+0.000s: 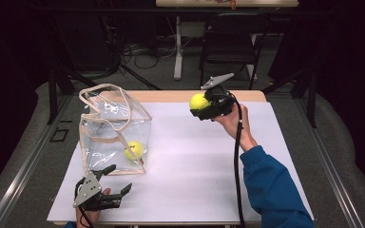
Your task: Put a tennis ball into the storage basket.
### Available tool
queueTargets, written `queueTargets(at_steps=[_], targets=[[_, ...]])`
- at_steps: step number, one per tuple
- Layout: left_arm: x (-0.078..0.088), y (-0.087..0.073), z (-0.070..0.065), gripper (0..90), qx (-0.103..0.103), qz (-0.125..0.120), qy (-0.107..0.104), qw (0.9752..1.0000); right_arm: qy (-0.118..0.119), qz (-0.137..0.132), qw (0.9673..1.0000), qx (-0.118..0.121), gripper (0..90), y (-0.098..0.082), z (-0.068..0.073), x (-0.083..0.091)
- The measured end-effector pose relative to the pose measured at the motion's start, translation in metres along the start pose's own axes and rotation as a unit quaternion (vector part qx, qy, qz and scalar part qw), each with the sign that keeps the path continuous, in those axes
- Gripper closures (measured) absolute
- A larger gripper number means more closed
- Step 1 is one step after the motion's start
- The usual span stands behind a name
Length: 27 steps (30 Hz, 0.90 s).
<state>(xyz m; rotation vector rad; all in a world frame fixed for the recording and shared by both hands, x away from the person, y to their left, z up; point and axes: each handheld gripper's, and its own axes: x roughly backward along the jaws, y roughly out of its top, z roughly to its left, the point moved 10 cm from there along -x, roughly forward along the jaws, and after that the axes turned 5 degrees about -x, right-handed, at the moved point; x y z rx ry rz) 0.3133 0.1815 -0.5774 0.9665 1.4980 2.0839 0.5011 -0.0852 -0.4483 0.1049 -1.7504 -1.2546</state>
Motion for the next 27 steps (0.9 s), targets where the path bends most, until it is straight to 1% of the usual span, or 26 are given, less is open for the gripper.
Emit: queueTargets(at_steps=[6, 8, 20, 21, 22, 27], targets=[[-0.001, -0.001, 0.0, 15.9, 0.0, 0.001, 0.001, 1.0, 0.003, 0.003, 1.0, 0.003, 26.2, 0.003, 0.002, -0.002], [0.0, 0.0, 0.0, 15.9, 0.001, 0.0, 0.001, 1.0, 0.011, 0.001, 0.9999, 0.001, 26.2, 0.006, 0.004, -0.004], [0.0, 0.0, 0.0, 15.9, -0.002, -0.001, 0.0, 1.0, 0.018, 0.003, 0.9998, 0.011, 26.2, 0.016, 0.015, -0.008], [0.0, 0.0, 0.0, 15.9, -0.002, -0.001, -0.001, 1.0, 0.019, 0.002, 0.9998, 0.011, 26.2, 0.016, 0.016, -0.008], [0.0, 0.0, 0.0, 15.9, -0.001, -0.001, -0.002, 1.0, 0.026, 0.0, 0.9996, 0.01, 26.2, 0.018, 0.017, -0.009], [-0.001, 0.0, 0.0, 15.9, 0.0, -0.002, -0.002, 1.0, 0.03, 0.001, 0.9995, 0.008, 26.2, 0.02, 0.018, -0.011]])
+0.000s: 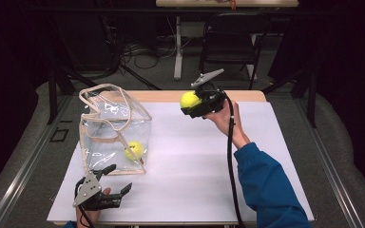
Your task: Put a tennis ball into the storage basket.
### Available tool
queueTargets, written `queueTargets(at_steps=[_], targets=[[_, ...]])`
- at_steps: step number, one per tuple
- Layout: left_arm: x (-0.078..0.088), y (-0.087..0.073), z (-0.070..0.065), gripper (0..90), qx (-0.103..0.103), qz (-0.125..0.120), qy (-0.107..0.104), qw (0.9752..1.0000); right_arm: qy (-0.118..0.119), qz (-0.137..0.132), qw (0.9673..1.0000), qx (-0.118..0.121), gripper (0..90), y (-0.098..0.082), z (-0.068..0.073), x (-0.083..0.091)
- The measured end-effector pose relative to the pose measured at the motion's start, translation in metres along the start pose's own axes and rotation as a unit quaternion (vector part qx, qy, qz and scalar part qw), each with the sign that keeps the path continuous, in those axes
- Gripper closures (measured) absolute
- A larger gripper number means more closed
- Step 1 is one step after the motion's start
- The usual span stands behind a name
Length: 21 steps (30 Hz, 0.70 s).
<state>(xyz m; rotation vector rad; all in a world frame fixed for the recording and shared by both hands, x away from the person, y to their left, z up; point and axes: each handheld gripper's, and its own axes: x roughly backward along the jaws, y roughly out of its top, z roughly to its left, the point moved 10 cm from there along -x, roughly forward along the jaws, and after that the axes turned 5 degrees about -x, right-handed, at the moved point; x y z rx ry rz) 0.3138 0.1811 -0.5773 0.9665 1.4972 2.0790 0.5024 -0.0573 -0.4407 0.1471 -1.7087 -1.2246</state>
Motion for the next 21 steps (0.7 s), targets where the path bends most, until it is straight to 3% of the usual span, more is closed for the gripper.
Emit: queueTargets(at_steps=[21], targets=[[0.0, 0.0, 0.0, 15.9, 0.001, -0.001, 0.0, 1.0, 0.004, -0.002, 0.9999, 0.014, 26.2, 0.014, 0.014, -0.003]])
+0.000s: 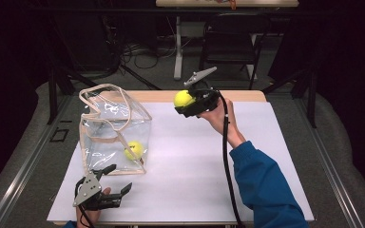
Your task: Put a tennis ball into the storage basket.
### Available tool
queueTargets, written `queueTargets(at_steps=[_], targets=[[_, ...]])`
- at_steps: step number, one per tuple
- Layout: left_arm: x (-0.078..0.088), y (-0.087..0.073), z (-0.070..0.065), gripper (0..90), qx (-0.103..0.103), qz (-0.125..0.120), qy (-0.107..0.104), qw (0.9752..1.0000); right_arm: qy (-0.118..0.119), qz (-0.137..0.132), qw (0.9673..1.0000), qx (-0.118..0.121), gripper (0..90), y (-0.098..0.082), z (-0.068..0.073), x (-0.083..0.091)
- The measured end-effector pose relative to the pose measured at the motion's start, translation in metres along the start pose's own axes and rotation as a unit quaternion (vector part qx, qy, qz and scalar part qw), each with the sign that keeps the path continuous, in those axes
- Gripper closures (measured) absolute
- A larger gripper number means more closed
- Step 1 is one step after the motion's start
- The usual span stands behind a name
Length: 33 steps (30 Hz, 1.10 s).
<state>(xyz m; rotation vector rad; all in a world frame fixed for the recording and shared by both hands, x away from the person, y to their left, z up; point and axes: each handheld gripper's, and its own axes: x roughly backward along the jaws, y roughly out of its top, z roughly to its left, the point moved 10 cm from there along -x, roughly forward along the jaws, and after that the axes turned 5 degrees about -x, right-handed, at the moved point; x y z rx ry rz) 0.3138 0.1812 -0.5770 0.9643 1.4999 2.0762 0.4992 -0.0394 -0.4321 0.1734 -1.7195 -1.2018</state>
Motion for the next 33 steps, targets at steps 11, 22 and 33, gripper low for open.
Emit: queueTargets(at_steps=[11, 22, 33], targets=[[-0.001, 0.0, 0.0, 15.9, 0.001, 0.001, -0.002, 1.0, 0.005, 0.004, 1.0, 0.002, 26.3, 0.0, 0.003, -0.005], [-0.001, 0.0, 0.0, 15.9, -0.001, 0.001, -0.001, 1.0, 0.011, 0.002, 0.9999, 0.008, 26.3, 0.007, 0.01, -0.008], [-0.001, 0.0, 0.0, 15.9, -0.001, 0.0, -0.002, 1.0, 0.013, -0.001, 0.9998, 0.012, 26.3, 0.013, 0.015, -0.007]])
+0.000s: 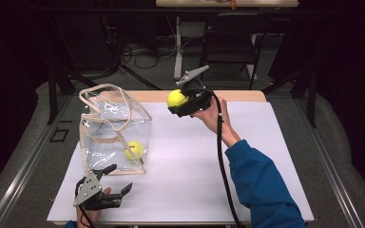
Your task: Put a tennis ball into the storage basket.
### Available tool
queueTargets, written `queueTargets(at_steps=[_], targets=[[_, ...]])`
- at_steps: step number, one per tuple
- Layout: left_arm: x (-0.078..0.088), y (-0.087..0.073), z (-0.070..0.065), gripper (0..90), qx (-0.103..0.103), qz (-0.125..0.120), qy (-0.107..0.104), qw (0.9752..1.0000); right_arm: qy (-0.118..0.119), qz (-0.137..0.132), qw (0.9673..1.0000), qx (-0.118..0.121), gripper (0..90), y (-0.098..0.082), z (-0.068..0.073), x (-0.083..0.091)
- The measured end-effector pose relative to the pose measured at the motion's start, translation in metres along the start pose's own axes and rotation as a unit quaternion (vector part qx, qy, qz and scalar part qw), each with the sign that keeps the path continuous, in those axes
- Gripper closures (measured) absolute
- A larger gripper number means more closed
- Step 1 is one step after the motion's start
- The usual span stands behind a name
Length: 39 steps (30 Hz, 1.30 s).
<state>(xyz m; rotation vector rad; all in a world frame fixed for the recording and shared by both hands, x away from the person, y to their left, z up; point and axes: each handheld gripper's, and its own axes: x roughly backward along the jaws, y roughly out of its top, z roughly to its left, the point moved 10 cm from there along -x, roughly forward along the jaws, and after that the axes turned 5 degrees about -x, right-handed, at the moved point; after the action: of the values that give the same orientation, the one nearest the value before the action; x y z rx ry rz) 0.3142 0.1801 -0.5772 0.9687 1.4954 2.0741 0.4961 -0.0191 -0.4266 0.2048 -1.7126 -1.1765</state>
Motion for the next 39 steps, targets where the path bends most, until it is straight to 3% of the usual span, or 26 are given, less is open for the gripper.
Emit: queueTargets(at_steps=[39], targets=[[-0.003, 0.002, -0.001, 15.9, -0.002, -0.002, -0.004, 1.0, 0.012, -0.003, 0.9998, 0.017, 26.4, 0.017, 0.019, -0.009]])
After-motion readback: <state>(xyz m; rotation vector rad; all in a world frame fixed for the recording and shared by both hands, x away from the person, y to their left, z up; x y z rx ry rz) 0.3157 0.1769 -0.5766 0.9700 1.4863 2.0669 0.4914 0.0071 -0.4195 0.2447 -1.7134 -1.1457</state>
